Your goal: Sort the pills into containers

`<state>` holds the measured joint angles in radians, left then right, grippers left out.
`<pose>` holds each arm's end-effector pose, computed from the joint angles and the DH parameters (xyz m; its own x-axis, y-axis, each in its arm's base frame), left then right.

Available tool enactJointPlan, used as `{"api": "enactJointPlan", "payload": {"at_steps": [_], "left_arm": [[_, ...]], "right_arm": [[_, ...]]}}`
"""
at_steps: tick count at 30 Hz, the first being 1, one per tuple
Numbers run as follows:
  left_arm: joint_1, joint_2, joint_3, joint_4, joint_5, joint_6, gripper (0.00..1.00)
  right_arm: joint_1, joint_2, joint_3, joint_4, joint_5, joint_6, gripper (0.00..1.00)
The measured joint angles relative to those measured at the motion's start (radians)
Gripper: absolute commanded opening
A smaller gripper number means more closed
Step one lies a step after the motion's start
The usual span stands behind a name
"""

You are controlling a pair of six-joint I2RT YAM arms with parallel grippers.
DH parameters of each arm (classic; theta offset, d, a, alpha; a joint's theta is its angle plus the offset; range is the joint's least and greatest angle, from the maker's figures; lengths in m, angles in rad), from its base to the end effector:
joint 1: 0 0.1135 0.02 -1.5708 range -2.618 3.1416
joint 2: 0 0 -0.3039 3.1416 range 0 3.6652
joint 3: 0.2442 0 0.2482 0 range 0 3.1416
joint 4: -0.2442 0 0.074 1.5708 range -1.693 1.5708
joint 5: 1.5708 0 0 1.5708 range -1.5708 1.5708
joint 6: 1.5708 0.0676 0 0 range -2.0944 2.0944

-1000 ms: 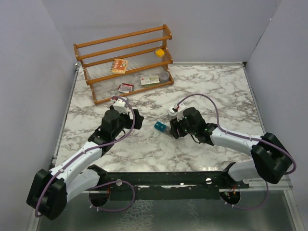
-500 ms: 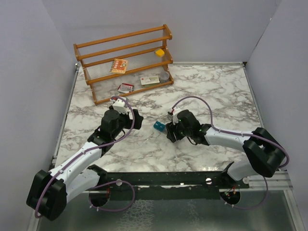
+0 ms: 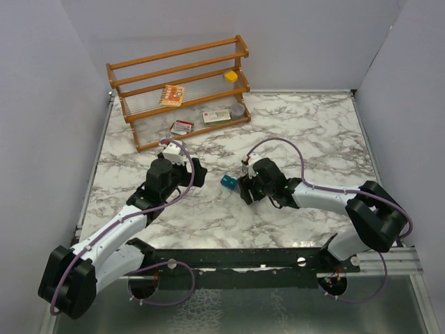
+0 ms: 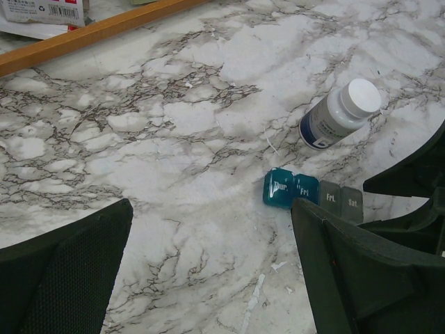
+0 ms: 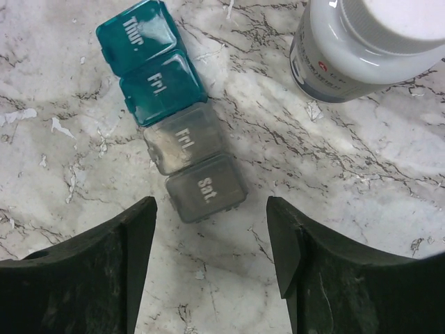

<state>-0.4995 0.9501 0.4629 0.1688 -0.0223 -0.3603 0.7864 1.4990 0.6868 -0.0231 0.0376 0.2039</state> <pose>0.1926 -0.1034 0.2567 -0.4194 -0.1727 -0.8912 0.3339 0.8836 -0.3283 0.2154 0.2122 0.1781 -0.6526 -0.3674 -0.6627 -0.5691 0.8150 0.1086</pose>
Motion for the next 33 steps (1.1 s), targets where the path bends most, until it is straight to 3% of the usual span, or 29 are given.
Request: {"api": "enactJointPlan", "payload": {"at_steps": [33], "left_arm": [[0.000,0.014,-0.004,0.002,0.000,-0.005,0.99]], "right_arm": [[0.000,0.090,0.064,-0.008,-0.005,-0.034,0.63]]}}
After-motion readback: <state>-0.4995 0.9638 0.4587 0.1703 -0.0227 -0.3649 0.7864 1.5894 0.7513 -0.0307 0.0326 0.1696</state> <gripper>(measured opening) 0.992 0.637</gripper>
